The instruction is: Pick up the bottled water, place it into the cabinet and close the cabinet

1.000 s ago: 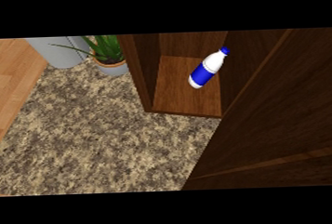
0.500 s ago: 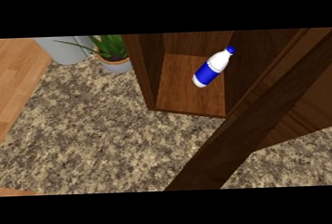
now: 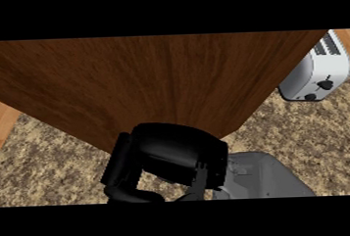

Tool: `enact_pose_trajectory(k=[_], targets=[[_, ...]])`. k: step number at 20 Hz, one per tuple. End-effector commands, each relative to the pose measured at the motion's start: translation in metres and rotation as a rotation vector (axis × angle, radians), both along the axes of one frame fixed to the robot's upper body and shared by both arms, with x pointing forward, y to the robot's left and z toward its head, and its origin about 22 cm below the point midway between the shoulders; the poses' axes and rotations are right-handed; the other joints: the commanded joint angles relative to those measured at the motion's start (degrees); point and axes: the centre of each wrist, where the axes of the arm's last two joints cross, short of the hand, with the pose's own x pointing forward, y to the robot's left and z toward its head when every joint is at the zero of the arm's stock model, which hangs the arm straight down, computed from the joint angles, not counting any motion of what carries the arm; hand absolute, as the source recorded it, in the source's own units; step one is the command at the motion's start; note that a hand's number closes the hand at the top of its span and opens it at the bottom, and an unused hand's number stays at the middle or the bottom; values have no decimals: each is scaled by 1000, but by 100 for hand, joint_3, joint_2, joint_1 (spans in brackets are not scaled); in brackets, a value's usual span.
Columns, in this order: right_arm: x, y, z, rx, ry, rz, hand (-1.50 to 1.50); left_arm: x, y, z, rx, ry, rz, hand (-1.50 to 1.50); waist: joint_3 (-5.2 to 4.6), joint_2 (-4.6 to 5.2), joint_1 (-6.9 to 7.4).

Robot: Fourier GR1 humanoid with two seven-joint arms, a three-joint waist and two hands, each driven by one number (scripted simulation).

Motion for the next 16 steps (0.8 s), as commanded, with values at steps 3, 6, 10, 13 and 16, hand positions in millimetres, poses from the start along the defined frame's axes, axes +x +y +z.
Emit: enact_pose_trajectory(k=[3, 6, 10, 13, 16], targets=[[51, 13, 15, 3, 116, -49, 150, -26, -2, -2, -14, -10, 12, -150, 20, 0, -207], [68, 10, -17, 18, 147, -88, 150, -32, 13, 14, -6, 4, 11, -150, 24, 8, -254], [100, -28, -17, 26, 145, -165, 150, -48, 18, 4, -28, -11, 58, -150, 21, 3, -339], [121, -26, -25, 53, 124, -237, 150, -35, 19, 10, -3, -15, 39, -150, 20, 26, -359], [128, -28, -24, 60, 32, -244, 150, -36, 20, 14, 12, -13, 42, -150, 21, 21, -374]])
